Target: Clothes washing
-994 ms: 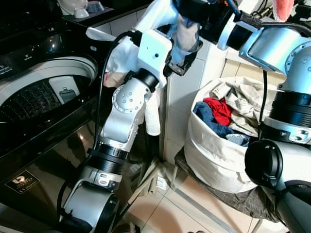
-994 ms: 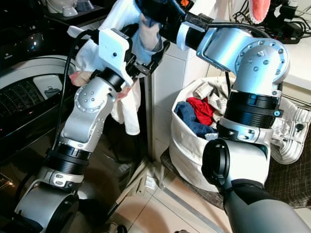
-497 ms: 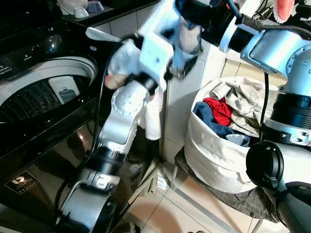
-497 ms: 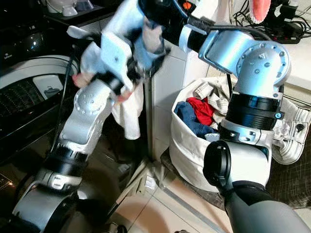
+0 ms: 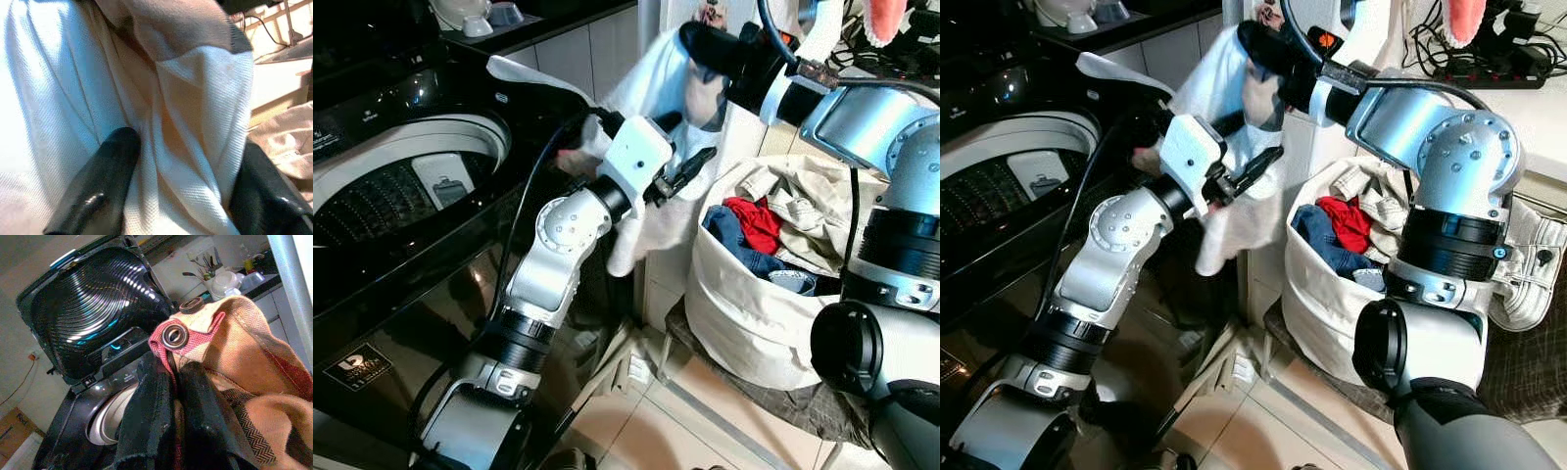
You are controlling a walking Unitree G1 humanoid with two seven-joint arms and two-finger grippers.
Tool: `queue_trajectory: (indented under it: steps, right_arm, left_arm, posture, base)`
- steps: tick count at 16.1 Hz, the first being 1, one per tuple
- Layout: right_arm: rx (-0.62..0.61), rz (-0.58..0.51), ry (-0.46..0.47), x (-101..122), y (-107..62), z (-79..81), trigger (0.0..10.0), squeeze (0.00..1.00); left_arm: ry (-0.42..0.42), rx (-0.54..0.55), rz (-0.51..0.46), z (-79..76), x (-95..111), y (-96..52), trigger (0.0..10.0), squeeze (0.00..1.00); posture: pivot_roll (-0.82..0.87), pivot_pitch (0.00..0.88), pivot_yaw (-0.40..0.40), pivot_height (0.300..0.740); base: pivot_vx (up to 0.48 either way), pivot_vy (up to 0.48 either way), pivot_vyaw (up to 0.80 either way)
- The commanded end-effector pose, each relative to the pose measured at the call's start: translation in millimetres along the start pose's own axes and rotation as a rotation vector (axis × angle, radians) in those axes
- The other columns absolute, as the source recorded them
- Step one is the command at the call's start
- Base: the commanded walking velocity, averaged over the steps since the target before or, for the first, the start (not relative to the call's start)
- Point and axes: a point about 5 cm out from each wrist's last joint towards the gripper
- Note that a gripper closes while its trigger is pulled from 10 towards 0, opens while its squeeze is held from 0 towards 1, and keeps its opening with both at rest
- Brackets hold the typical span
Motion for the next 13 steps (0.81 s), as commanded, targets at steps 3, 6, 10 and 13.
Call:
queue_trajectory:
  steps: [3, 6, 10, 13]
  right_arm:
    - [0.026, -0.022, -0.019, 2, -1.9, 7.3, 0.0, 0.00]
    - [0.024, -0.020, -0.018, 0, -2.3, 8.1, 0.0, 0.00]
    - [0.026, -0.018, -0.018, -1, -2.2, 8.9, 0.0, 0.00]
    - [0.018, -0.015, -0.024, -4, -3.0, 8.3, 0.0, 0.00]
  left_arm:
    - [0.022, -0.017, 0.024, -1.5, -1, -1.4, 0.0, 0.00]
    - [0.039, 0.038, 0.049, 6.7, -3, -2.1, 0.0, 0.00]
    - [0.045, 0.101, 0.060, 15.7, -4, -1.5, 0.0, 0.00]
    - [0.054, 0.130, 0.065, 20.2, -4, -2.4, 0.0, 0.00]
  posture:
    - [-0.05, 0.000, 0.043, 0.740]
    - [-0.05, 0.000, 0.041, 0.740]
    - [-0.05, 0.000, 0.044, 0.740]
    - [-0.05, 0.000, 0.044, 0.740]
  base:
    - [0.000, 0.000, 0.00]
    - [0.000, 0.000, 0.00]
    - [0.000, 0.000, 0.00]
    - [0.000, 0.000, 0.00]
Point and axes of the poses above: a point about 5 cm out from each wrist's last joint towards the gripper, its own y axis pointing out of the wrist towards the gripper, its own x axis along the axis of the wrist's last joint, z = x × y, and after that the axes turned 8 degrees about y, right-handed
